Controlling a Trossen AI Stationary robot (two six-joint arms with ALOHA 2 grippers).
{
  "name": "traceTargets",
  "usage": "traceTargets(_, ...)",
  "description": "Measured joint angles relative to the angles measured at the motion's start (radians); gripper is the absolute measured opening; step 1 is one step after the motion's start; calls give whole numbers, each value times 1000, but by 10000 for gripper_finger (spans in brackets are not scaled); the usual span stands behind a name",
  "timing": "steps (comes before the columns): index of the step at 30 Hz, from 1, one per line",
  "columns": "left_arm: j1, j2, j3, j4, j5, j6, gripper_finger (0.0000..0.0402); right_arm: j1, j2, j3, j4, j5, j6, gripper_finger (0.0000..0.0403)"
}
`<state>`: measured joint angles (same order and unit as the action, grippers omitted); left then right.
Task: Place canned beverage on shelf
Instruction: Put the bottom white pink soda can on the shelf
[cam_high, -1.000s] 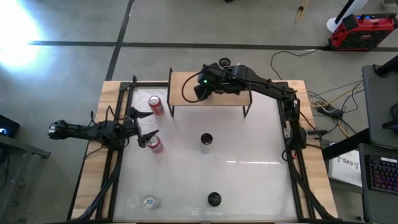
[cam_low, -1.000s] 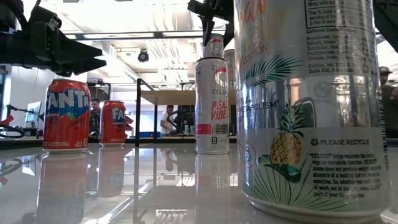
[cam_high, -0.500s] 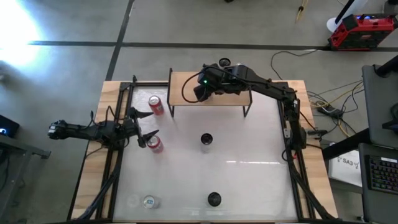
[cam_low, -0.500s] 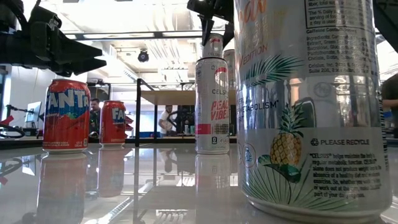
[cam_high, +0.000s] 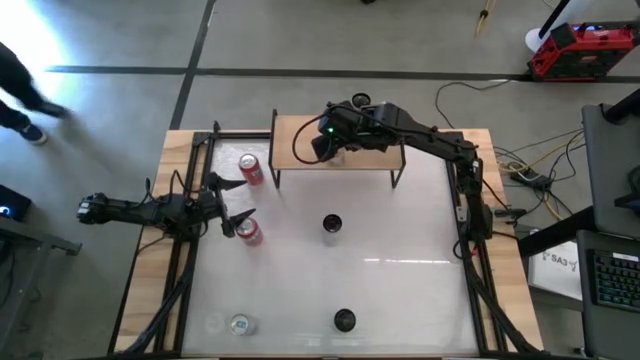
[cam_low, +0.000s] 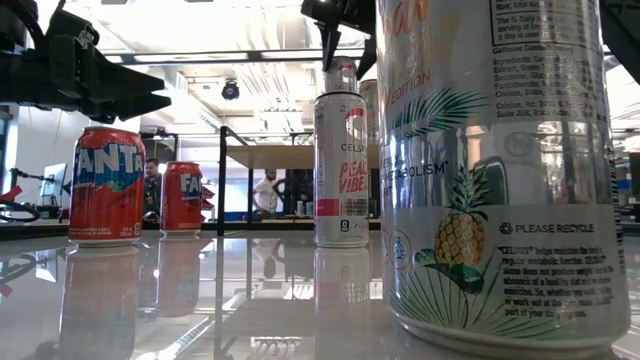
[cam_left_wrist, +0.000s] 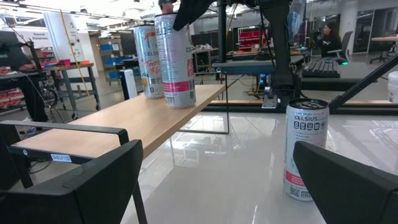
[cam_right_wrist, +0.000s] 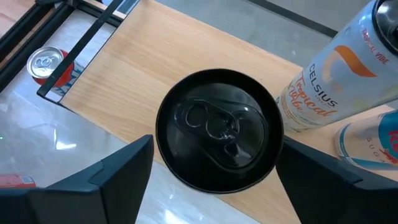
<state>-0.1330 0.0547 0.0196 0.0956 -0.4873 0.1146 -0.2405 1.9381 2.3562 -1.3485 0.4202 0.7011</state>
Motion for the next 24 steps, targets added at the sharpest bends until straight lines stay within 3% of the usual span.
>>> traceTargets(12,0,0,0,0,0,0,400,8,0,-8,-68,9,91,315)
traceTargets(20,0,0,0,0,0,0,400,65,1,-51,-65,95,172,315)
traceTargets(24,0,0,0,0,0,0,400,94,1,-103,-56,186,271,315)
